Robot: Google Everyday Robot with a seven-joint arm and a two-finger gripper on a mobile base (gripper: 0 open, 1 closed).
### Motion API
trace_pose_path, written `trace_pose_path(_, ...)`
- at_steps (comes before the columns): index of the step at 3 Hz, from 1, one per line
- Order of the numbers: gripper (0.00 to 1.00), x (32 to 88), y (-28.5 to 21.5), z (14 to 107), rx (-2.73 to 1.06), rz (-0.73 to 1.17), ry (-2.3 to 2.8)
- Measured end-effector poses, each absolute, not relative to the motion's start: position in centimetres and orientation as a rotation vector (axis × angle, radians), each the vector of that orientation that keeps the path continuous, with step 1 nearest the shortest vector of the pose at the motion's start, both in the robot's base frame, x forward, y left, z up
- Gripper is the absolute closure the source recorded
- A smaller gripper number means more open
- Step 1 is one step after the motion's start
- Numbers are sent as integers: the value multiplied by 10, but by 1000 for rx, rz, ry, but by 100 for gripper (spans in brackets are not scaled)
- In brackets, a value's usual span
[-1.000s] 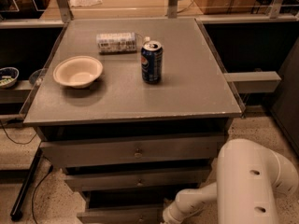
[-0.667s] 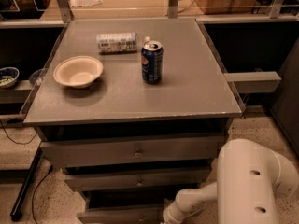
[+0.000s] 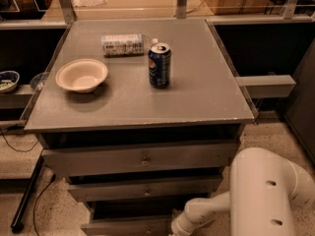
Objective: Open bottom drawer
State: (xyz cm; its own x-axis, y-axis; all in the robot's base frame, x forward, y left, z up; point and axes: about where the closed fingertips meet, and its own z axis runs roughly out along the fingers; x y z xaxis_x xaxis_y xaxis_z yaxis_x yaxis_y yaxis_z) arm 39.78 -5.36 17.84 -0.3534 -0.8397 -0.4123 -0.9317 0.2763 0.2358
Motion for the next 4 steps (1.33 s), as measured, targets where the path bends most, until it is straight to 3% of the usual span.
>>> trace_pose_path(4, 0, 390, -52, 180, -1684, 704, 2322)
